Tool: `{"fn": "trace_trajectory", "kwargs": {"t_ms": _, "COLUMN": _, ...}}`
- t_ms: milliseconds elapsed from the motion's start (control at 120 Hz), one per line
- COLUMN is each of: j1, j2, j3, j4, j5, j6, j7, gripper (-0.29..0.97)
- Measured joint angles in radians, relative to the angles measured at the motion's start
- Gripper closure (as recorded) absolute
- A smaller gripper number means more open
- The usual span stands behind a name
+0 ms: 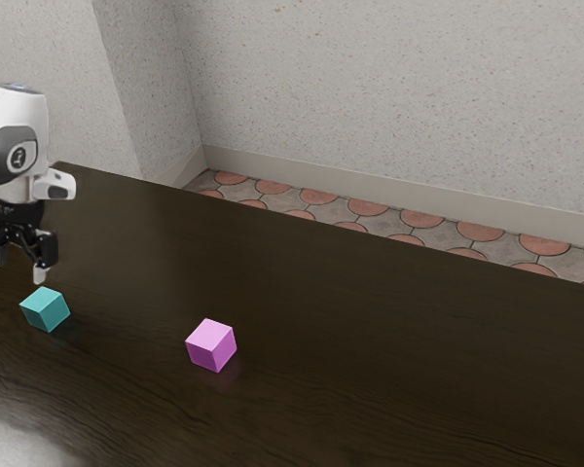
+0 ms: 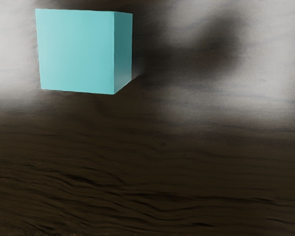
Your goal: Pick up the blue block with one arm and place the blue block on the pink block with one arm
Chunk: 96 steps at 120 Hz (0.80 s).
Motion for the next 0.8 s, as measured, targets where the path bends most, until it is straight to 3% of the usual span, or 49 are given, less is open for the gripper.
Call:
{"fn": "trace_trajectory", "kwargs": {"t_ms": 375, "j1": 0.217, "j2": 0.033, "j3": 0.000, "j4": -0.062, "j5": 0.033, "j6": 0.137, "j7": 0.011, "gripper": 0.00}}
{"fn": "trace_trajectory", "kwargs": {"t_ms": 550, "j1": 0.166, "j2": 0.128, "j3": -0.015, "j4": -0.063, "j5": -0.025, "j6": 0.212, "j7": 0.034, "gripper": 0.00}}
{"fn": "trace_trajectory", "kwargs": {"t_ms": 683, "j1": 0.221, "j2": 0.169, "j3": -0.024, "j4": -0.068, "j5": -0.077, "j6": 0.252, "j7": 0.054, "gripper": 0.00}}
{"fn": "trace_trajectory", "kwargs": {"t_ms": 733, "j1": 0.312, "j2": 0.196, "j3": -0.107, "j4": -0.065, "j5": -0.102, "j6": 0.269, "j7": 0.065, "gripper": 0.00}}
{"fn": "trace_trajectory", "kwargs": {"t_ms": 800, "j1": 0.517, "j2": 0.234, "j3": -0.326, "j4": -0.046, "j5": -0.125, "j6": 0.288, "j7": 0.080, "gripper": 0.00}}
